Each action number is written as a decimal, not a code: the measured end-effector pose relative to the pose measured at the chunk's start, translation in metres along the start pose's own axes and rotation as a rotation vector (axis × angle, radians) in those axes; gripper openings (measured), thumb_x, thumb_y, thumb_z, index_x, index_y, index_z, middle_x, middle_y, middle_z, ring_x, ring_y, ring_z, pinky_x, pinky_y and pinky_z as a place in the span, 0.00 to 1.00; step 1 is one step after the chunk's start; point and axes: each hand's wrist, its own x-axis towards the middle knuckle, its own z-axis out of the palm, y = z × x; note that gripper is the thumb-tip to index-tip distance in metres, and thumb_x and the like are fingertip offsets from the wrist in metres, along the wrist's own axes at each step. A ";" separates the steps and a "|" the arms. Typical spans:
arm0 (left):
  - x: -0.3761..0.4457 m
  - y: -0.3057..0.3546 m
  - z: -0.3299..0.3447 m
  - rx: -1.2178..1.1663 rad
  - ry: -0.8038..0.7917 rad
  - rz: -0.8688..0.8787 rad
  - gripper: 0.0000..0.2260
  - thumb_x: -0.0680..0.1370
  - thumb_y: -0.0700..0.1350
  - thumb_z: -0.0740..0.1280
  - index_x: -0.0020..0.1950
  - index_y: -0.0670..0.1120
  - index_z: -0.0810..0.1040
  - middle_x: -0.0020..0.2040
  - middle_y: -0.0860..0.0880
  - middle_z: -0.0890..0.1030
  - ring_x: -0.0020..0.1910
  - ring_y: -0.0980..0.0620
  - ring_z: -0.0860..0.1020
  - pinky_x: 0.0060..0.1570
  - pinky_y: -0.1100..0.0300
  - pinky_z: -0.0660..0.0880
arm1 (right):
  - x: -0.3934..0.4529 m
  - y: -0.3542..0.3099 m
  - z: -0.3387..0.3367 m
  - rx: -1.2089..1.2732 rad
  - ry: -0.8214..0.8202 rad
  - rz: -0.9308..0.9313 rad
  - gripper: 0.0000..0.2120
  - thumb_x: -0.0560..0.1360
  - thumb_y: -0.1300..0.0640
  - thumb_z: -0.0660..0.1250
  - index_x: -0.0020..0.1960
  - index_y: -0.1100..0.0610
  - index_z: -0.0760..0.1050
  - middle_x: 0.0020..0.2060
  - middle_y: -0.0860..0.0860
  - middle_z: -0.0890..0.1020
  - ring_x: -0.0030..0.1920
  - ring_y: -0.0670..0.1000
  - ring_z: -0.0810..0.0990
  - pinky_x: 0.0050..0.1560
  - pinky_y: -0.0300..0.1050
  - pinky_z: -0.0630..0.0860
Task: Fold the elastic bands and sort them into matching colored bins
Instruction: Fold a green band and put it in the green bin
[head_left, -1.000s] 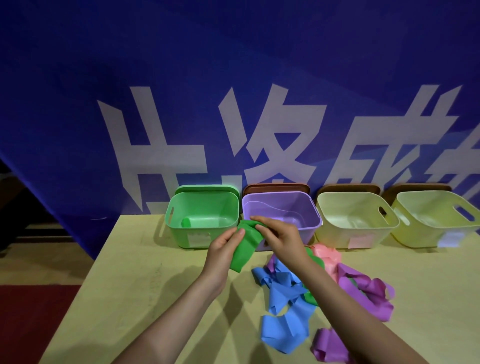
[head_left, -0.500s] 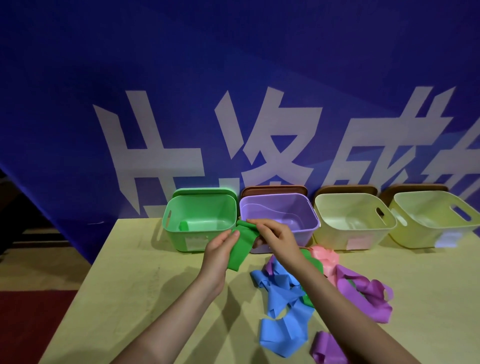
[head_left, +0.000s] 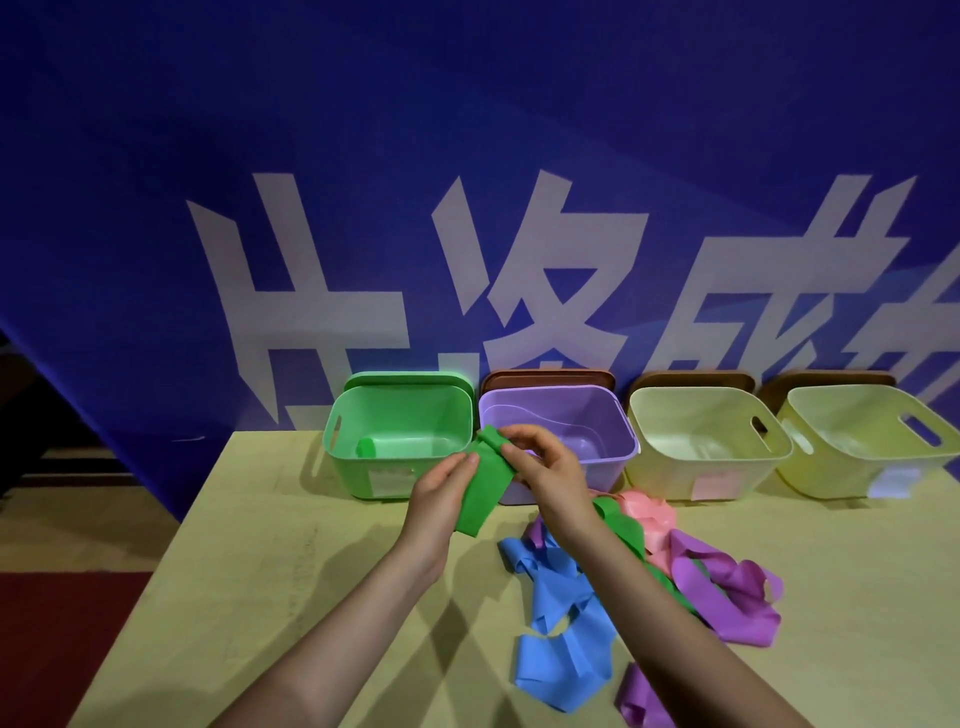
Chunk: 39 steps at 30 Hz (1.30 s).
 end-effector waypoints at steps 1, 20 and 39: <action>0.000 0.000 -0.001 0.007 0.008 0.003 0.06 0.80 0.42 0.64 0.50 0.47 0.81 0.51 0.46 0.84 0.51 0.49 0.80 0.57 0.54 0.74 | 0.001 0.000 0.001 0.013 0.003 0.030 0.12 0.76 0.65 0.67 0.56 0.52 0.76 0.42 0.48 0.82 0.41 0.43 0.81 0.42 0.35 0.76; -0.011 0.003 -0.011 0.198 0.051 0.047 0.13 0.79 0.40 0.64 0.38 0.53 0.81 0.35 0.54 0.82 0.42 0.49 0.78 0.44 0.58 0.73 | 0.008 0.010 0.002 -0.132 0.149 0.133 0.03 0.74 0.60 0.71 0.42 0.57 0.82 0.32 0.53 0.81 0.32 0.48 0.76 0.34 0.38 0.74; -0.021 0.004 -0.016 0.017 0.209 -0.076 0.06 0.79 0.43 0.65 0.53 0.47 0.81 0.41 0.48 0.82 0.37 0.51 0.76 0.33 0.61 0.67 | 0.003 0.012 0.000 -0.723 -0.239 -0.367 0.14 0.77 0.55 0.65 0.62 0.57 0.79 0.44 0.47 0.81 0.41 0.44 0.78 0.46 0.40 0.77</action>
